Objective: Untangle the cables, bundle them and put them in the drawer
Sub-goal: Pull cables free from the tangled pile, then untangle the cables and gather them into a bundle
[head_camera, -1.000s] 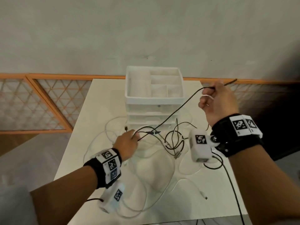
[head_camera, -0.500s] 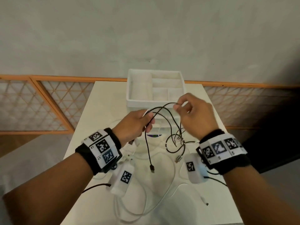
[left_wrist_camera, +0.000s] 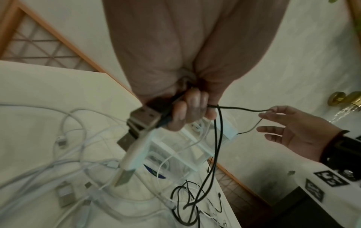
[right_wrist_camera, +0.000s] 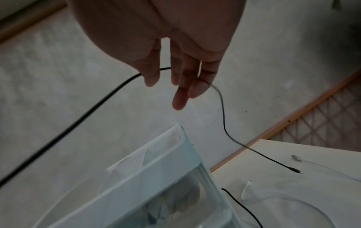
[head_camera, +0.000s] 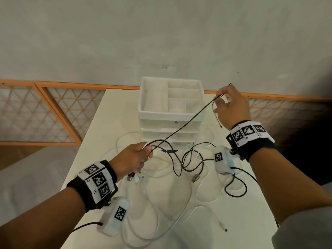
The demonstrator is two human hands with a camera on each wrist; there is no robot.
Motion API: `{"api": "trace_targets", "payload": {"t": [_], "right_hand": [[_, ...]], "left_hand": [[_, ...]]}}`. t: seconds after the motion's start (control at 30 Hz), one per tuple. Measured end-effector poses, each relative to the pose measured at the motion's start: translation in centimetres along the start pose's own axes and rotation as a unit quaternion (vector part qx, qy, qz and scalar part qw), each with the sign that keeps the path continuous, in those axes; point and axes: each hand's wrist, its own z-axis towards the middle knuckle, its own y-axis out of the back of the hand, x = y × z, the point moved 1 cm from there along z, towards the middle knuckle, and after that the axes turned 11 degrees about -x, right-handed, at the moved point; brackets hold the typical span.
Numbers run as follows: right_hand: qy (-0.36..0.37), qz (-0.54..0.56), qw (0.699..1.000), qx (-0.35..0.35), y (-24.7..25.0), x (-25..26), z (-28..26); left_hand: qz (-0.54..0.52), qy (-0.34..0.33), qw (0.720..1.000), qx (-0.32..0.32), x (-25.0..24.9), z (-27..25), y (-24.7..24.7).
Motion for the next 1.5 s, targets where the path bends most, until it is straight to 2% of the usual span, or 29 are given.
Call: {"api": "trace_targets", "payload": {"t": [0.1,0.13,0.2,0.23,0.3,0.37,0.43,0.5,0.57,0.6,0.67,0.73,0.77,0.8,0.87,0.97,1.03,1.1,1.17,1.2,1.23,1.37,1.43,1.5], "right_hand": [[-0.017,-0.031,0.999,0.034,-0.2,-1.7,-0.8],[-0.043,-0.089,0.992,0.079,-0.2,-2.7,-1.4],[-0.08,-0.216,0.954,0.191,0.2,-3.9,-3.4],[-0.082,-0.228,0.943,0.228,0.4,-3.8,-4.6],[-0.067,-0.115,0.951,0.28,0.6,-1.6,-7.5],[-0.045,-0.002,0.931,0.362,-0.2,1.1,-10.8],[-0.008,-0.014,0.909,0.417,-1.7,2.0,-13.4],[-0.006,-0.105,0.9,0.423,-2.7,0.5,-13.3],[-0.081,-0.176,0.885,0.424,-2.1,-2.3,-10.9],[-0.116,-0.189,0.891,0.397,-1.5,-3.9,-9.3],[-0.13,-0.179,0.941,0.255,0.3,-5.8,-6.1],[-0.089,-0.09,0.988,0.086,1.7,-5.9,-4.7],[-0.066,-0.043,0.996,0.052,1.8,-5.3,-4.8],[-0.048,-0.017,0.997,0.062,1.6,-4.8,-5.3],[-0.054,-0.055,0.986,0.145,0.4,-4.9,-7.1],[-0.083,-0.177,0.947,0.256,-1.2,-6.6,-11.6],[-0.053,-0.198,0.931,0.302,-1.9,-7.5,-15.6],[0.003,-0.218,0.896,0.388,-2.1,-7.8,-20.2],[0.036,-0.259,0.837,0.481,-1.9,-8.5,-24.3],[0.046,-0.282,0.814,0.505,-1.9,-9.0,-25.8],[0.053,-0.296,0.808,0.507,-2.0,-9.5,-26.7],[0.048,-0.281,0.849,0.445,-2.5,-10.0,-27.2],[0.044,-0.231,0.879,0.415,-2.7,-9.2,-26.1],[0.069,-0.149,0.919,0.359,-2.6,-7.5,-24.2]], "left_hand": [[0.012,-0.013,0.999,-0.035,-0.6,-0.1,0.4],[0.015,-0.017,0.999,-0.048,-0.9,-0.1,0.7],[0.023,-0.032,0.997,-0.07,-1.3,0.0,1.0],[0.042,-0.047,0.995,-0.082,-1.5,0.0,1.2],[0.101,-0.09,0.986,-0.1,-2.1,-0.1,0.9],[0.151,-0.15,0.974,-0.076,-3.4,-0.6,0.0],[0.169,-0.214,0.961,-0.033,-4.8,-1.5,-1.3],[0.128,-0.251,0.959,-0.022,-6.2,-2.3,-1.9],[0.069,-0.232,0.97,-0.024,-7.0,-2.7,-1.2],[0.057,-0.217,0.974,-0.014,-6.8,-2.8,-0.5],[0.113,-0.192,0.974,0.041,-5.3,-2.6,0.9],[0.26,-0.161,0.947,0.096,-2.5,-2.2,1.6],[0.315,-0.133,0.934,0.106,-1.2,-2.0,1.4],[0.34,-0.102,0.929,0.099,0.2,-1.8,1.0],[0.342,-0.053,0.937,0.046,2.2,-1.6,-0.1],[0.238,0.045,0.97,-0.037,4.7,-1.5,-1.5],[0.167,0.094,0.98,-0.055,5.5,-1.5,-1.8],[0.158,0.108,0.981,-0.045,5.8,-1.5,-1.9],[0.206,0.091,0.974,-0.018,5.7,-1.5,-2.0],[0.246,0.068,0.967,-0.008,5.7,-1.5,-2.0],[0.275,0.046,0.96,-0.002,5.8,-1.5,-2.2],[0.316,0.016,0.948,0.041,7.2,-2.7,-4.4],[0.329,0.027,0.942,0.061,8.7,-3.6,-5.7],[0.311,0.043,0.948,0.054,9.8,-4.2,-6.4]]}}
